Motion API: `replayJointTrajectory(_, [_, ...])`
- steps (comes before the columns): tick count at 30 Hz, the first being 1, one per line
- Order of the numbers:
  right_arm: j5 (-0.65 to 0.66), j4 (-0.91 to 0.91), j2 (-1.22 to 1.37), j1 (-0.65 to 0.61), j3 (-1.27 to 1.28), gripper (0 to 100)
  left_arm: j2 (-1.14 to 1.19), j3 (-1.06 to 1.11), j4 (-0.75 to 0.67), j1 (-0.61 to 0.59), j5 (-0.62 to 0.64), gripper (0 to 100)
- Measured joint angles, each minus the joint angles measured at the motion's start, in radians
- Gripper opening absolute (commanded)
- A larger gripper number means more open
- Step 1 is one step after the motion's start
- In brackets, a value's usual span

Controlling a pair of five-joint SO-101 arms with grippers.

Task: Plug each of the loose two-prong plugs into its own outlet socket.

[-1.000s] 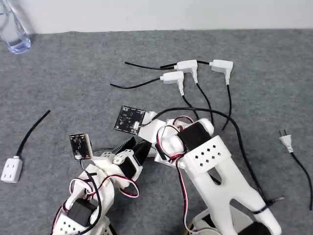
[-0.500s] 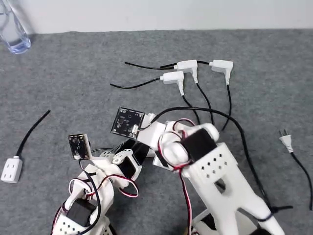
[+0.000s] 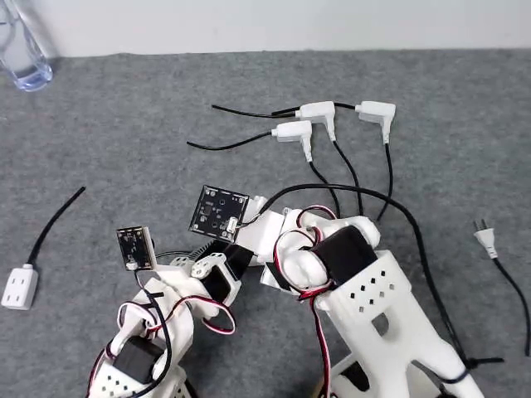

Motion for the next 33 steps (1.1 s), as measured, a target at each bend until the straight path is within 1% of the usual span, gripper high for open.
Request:
replayJointTrajectory(6, [-0.043, 0.02, 0.0, -0.008, -0.072, 0.9, -0.003, -0.002, 0.0, 0.0, 0.0, 18])
replayJointTrajectory(21, [-0.044, 0.02, 0.0, -0.009, -0.075, 0.9, -0.003, 0.0, 0.0, 0.0, 0.0, 18])
replayJointTrajectory(24, [-0.038, 0.02, 0.0, 0.044, -0.08, 0.9, 0.002, 0.0, 0.0, 0.0, 0.0, 18])
replayJointTrajectory(28, [0.009, 0.034, -0.003, 0.123, -0.068, 0.9, 0.008, 0.002, 0.002, 0.002, 0.0, 18])
replayJointTrajectory(33, [0.072, 0.009, -0.009, 0.222, 0.063, 0.9, 0.008, 0.002, 0.002, 0.003, 0.0, 18])
